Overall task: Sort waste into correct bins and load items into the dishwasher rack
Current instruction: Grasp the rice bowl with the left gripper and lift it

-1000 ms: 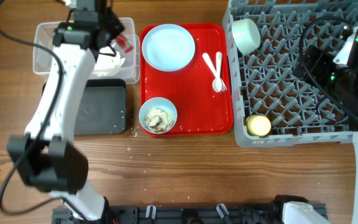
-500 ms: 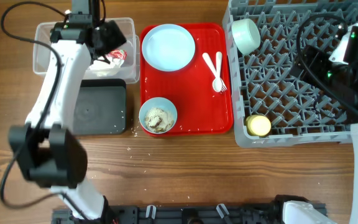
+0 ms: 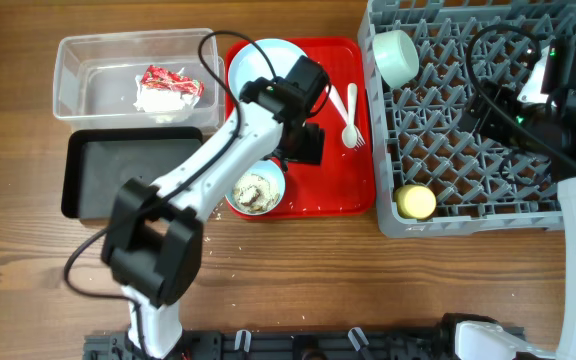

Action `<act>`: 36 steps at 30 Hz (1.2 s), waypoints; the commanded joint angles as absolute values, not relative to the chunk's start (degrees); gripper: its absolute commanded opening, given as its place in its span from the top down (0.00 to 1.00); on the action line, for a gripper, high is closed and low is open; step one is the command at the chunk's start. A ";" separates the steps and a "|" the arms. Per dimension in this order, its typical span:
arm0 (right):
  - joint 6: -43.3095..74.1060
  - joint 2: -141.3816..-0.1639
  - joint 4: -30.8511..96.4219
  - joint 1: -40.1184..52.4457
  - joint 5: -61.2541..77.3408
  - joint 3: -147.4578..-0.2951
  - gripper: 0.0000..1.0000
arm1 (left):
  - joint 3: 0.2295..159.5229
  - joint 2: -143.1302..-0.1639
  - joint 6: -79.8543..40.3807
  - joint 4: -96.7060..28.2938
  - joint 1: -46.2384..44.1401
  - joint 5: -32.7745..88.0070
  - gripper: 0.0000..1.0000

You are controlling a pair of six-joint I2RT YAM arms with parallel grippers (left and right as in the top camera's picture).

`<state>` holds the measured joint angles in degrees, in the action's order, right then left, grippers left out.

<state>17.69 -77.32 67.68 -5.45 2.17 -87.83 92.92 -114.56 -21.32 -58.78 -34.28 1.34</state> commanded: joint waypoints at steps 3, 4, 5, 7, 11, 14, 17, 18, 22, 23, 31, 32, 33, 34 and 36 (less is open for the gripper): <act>16.53 -77.71 68.01 -5.63 3.09 -87.64 0.09 | 92.55 -119.92 -23.57 -60.25 -34.13 0.43 0.37; 16.53 -77.71 68.01 -5.63 3.09 -87.64 0.08 | 92.55 -120.36 -24.08 -60.45 -34.24 0.43 0.41; 16.56 -77.71 68.03 -5.63 3.09 -87.64 0.09 | 92.55 -120.79 -24.56 -60.53 -34.33 0.51 0.43; 16.58 -77.71 68.03 -5.63 3.09 -87.64 0.09 | 92.33 -121.32 -25.89 -60.55 -34.54 0.56 0.49; 16.64 -77.71 68.01 -5.63 3.09 -87.64 0.09 | 91.70 -121.51 -26.20 -60.16 -34.61 0.58 0.73; 16.64 -77.71 68.01 -5.63 3.09 -87.64 0.09 | 91.70 -121.51 -26.20 -60.23 -34.61 0.58 0.95; 16.67 -77.71 67.99 -5.63 3.09 -87.64 0.09 | 91.79 -121.45 -26.17 -60.25 -34.61 0.58 0.96; 16.69 -77.71 67.99 -5.63 3.09 -87.64 0.09 | 92.05 -121.36 -26.17 -60.58 -34.61 0.60 0.96; 16.64 -77.71 67.99 -5.63 3.07 -87.64 0.09 | 95.85 -118.63 -25.39 -65.84 -34.54 0.58 0.96; 16.67 -77.71 67.96 -5.63 3.07 -87.64 0.09 | 97.23 -116.84 -24.36 -67.13 -34.50 0.58 0.96; 16.64 -77.91 67.96 -5.63 3.09 -87.64 0.09 | 99.46 -101.91 -22.59 -71.94 -27.44 4.64 0.96; 16.71 -77.95 67.96 -5.63 3.09 -87.64 0.09 | 99.46 -100.99 -21.85 -72.75 -25.89 5.30 0.96; 16.71 -78.02 67.94 -5.63 3.09 -87.64 0.09 | 99.46 -100.18 -20.16 -73.65 -23.75 6.63 0.96; 16.71 -78.17 67.90 -5.63 3.09 -87.64 0.09 | 99.44 -99.68 -18.06 -74.72 -20.91 8.93 0.96; 16.71 -78.28 67.88 -5.63 3.09 -87.64 0.09 | 99.20 -99.70 -13.34 -76.60 -15.25 14.02 0.96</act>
<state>17.69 -77.69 67.99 -5.45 2.57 -87.83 98.98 -100.09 -21.47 -74.41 -23.05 5.74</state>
